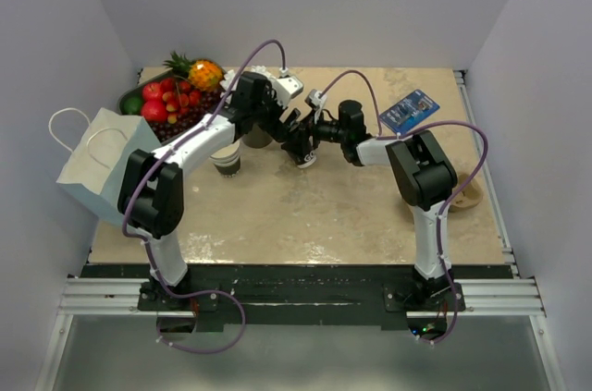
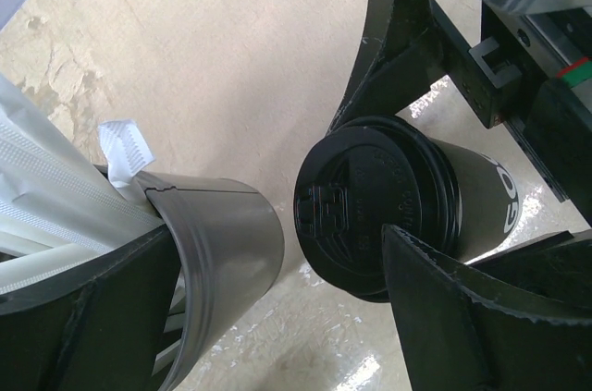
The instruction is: Pack the takeout coffee
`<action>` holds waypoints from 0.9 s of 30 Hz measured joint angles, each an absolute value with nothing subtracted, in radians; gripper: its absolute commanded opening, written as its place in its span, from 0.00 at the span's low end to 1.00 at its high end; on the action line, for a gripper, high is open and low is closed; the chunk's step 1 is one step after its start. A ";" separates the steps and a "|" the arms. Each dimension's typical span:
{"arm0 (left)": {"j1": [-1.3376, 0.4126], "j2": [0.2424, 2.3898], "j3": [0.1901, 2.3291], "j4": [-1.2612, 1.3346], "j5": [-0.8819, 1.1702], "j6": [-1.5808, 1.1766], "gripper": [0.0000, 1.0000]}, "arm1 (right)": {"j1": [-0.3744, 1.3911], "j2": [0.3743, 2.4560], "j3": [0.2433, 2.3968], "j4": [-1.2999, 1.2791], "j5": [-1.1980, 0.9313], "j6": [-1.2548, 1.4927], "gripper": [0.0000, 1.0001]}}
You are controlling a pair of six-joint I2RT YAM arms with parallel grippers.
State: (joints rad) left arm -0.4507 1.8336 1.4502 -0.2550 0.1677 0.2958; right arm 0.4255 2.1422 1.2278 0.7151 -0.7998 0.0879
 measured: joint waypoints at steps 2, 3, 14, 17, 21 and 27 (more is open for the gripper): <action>-0.452 1.835 1.450 -0.256 0.168 0.299 0.92 | 0.426 2.143 1.229 0.710 -0.800 0.085 0.94; -0.453 1.835 1.449 -0.255 0.167 0.300 0.92 | 0.426 2.142 1.230 0.706 -0.800 0.084 0.93; -0.453 1.815 1.447 -0.248 0.171 0.309 0.96 | 0.427 2.142 1.229 0.715 -0.789 0.076 0.76; -0.454 1.783 1.443 -0.248 0.186 0.307 0.96 | 0.427 2.140 1.208 0.760 -0.776 0.091 0.74; -0.454 1.713 1.441 -0.231 0.261 0.303 0.95 | 0.427 2.133 1.154 0.852 -0.774 0.128 0.73; -0.454 1.641 1.441 -0.232 0.427 0.290 0.87 | 0.427 2.133 1.136 0.964 -0.783 0.169 0.74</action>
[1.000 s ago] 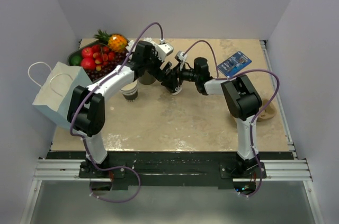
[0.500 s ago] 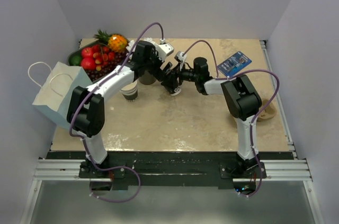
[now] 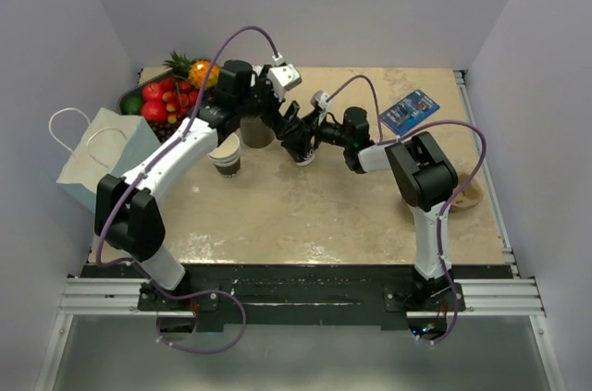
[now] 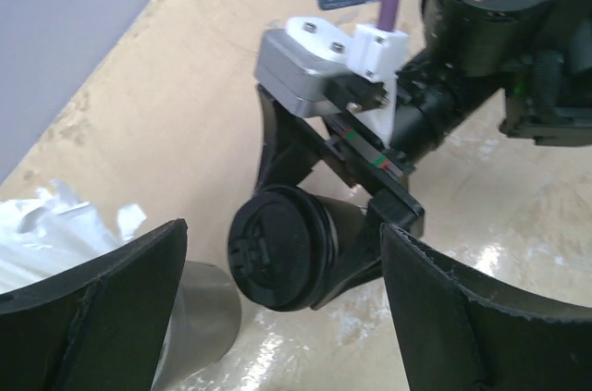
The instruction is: Pack the takeout coffee
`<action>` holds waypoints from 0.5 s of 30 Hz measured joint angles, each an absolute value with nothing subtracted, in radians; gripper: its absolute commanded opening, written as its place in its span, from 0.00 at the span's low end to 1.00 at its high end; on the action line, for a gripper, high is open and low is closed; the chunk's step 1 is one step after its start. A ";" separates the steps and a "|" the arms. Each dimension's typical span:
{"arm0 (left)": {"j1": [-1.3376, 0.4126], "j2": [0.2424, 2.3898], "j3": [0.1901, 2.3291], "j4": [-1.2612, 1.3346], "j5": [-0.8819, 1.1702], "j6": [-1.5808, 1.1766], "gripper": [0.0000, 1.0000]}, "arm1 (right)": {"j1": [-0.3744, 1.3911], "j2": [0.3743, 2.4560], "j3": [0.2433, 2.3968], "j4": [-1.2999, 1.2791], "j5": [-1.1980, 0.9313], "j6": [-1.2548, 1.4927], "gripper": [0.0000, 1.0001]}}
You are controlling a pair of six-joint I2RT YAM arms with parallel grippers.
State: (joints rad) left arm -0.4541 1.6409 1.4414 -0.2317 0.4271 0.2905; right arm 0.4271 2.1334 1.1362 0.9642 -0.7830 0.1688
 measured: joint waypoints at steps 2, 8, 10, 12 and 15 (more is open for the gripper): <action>-0.454 1.639 1.438 -0.251 0.470 0.295 0.83 | 0.427 2.133 1.137 0.982 -0.797 0.168 0.73; -0.424 1.639 1.432 -0.395 0.565 0.391 0.72 | 0.426 2.125 1.137 0.988 -0.853 0.160 0.73; -0.407 1.640 1.446 -0.473 0.592 0.459 0.61 | 0.426 2.112 1.137 0.988 -0.873 0.162 0.73; -0.396 1.645 1.477 -0.564 0.609 0.544 0.56 | 0.426 2.100 1.134 0.995 -0.891 0.165 0.72; -0.393 1.657 1.511 -0.658 0.626 0.649 0.52 | 0.426 2.089 1.120 1.013 -0.914 0.166 0.72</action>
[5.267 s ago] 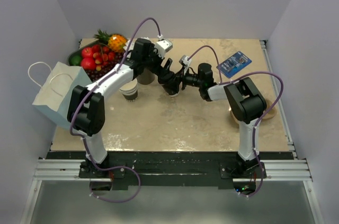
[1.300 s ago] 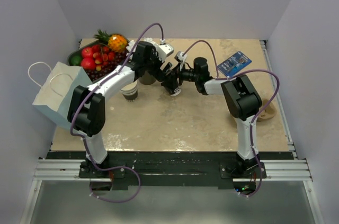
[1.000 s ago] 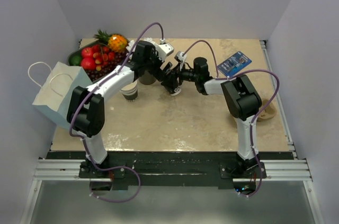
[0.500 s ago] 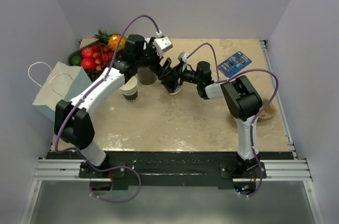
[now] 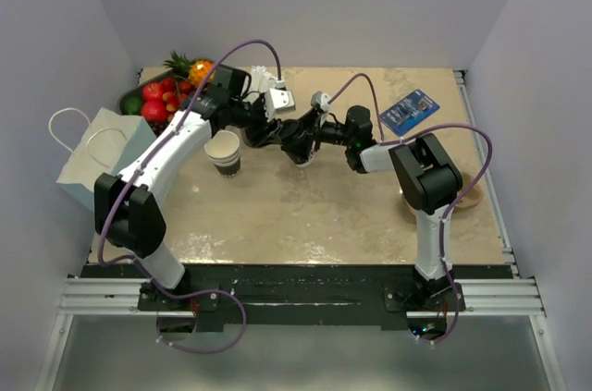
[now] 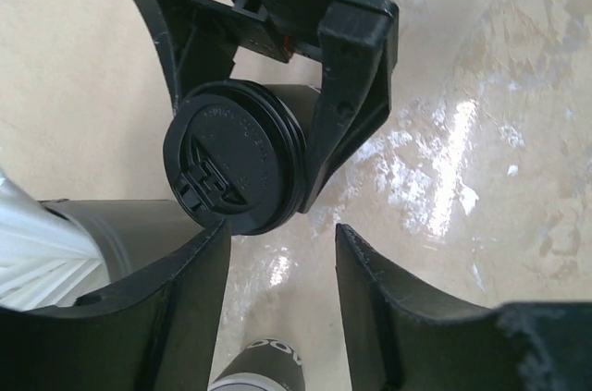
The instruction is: Pack the takeout coffee
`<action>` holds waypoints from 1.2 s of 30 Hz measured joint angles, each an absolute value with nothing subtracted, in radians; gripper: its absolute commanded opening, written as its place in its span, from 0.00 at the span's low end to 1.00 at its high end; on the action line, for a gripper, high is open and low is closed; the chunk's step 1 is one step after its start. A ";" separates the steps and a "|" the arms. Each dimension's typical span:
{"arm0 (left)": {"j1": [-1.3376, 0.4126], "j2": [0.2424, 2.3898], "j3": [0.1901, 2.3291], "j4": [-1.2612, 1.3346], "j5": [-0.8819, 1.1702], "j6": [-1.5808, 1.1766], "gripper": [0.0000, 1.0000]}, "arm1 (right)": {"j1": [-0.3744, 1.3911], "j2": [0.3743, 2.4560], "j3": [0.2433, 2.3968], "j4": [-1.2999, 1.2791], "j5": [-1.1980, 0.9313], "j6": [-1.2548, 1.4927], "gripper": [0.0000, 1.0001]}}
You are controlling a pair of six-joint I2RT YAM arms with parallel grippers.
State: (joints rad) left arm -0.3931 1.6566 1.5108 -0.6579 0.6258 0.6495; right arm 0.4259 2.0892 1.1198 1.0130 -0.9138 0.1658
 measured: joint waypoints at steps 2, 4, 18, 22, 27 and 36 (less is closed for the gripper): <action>-0.393 1.665 1.515 -0.690 0.632 0.686 0.49 | 0.426 2.089 1.112 1.016 -0.925 0.165 0.71; -0.393 1.680 1.515 -0.707 0.641 0.711 0.48 | 0.426 2.089 1.104 1.015 -0.939 0.162 0.71; -0.393 1.809 1.606 -0.720 0.738 0.656 0.41 | 0.426 2.058 1.097 0.946 -0.987 0.054 0.70; -0.393 1.837 1.623 -0.726 0.764 0.641 0.37 | 0.426 2.058 1.097 0.930 -0.987 0.040 0.70; -0.395 1.856 1.626 -0.736 0.782 0.636 0.34 | 0.425 2.058 1.098 0.905 -0.986 0.020 0.70; -0.396 1.876 1.627 -0.752 0.795 0.636 0.26 | 0.425 2.058 1.113 0.841 -0.986 -0.025 0.70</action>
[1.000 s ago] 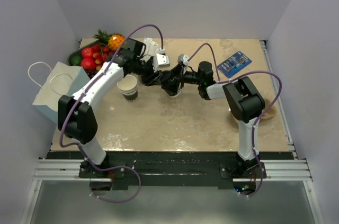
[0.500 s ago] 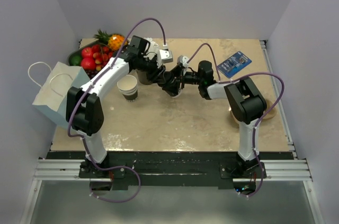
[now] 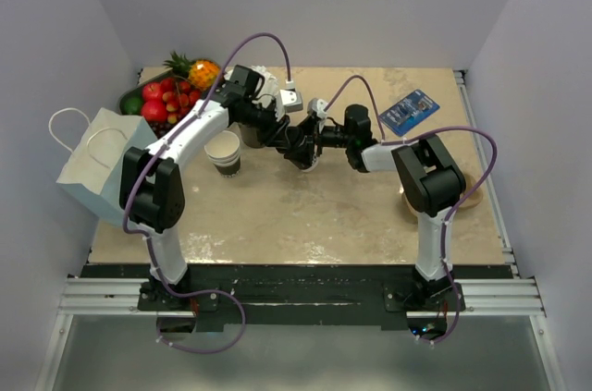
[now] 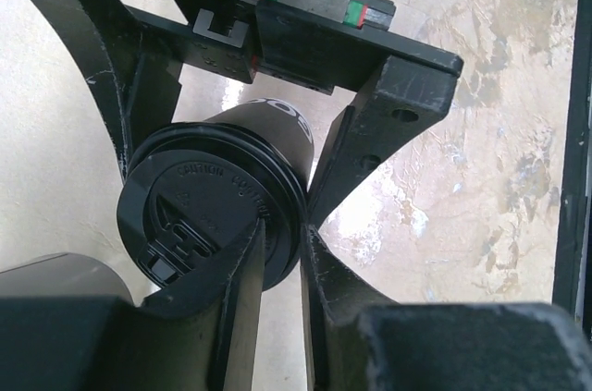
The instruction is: Pack the takeout coffee
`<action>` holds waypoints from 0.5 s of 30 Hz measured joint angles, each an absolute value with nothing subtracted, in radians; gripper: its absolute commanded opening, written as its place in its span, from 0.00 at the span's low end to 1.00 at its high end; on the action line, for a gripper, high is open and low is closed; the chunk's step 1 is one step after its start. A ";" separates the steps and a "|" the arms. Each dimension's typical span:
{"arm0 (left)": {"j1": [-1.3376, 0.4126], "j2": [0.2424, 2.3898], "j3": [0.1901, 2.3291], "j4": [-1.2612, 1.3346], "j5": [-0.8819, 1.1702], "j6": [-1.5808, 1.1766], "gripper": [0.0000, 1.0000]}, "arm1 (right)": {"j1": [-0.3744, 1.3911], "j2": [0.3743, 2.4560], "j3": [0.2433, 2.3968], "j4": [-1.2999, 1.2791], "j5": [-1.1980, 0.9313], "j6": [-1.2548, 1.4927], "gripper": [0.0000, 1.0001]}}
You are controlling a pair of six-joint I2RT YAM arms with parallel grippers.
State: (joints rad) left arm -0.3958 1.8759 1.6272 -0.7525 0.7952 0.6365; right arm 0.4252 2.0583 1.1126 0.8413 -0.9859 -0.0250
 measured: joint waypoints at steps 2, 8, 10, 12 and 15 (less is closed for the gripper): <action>-0.396 1.876 1.628 -0.754 0.800 0.635 0.24 | 0.425 2.058 1.116 0.831 -0.986 -0.030 0.70; -0.398 1.881 1.628 -0.747 0.803 0.614 0.21 | 0.426 2.059 1.120 0.814 -0.985 -0.043 0.70; -0.400 1.883 1.628 -0.740 0.803 0.607 0.30 | 0.426 2.061 1.124 0.803 -0.984 -0.050 0.70; -0.402 1.886 1.627 -0.729 0.802 0.592 0.32 | 0.426 2.062 1.129 0.784 -0.978 -0.062 0.69; -0.408 1.889 1.622 -0.707 0.792 0.567 0.22 | 0.426 2.062 1.134 0.759 -0.966 -0.080 0.69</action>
State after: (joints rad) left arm -0.4076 1.8889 1.6218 -0.7074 0.7918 0.5671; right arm 0.4263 2.0617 1.1336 0.7589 -0.9661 -0.0803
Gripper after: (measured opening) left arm 0.302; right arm 0.846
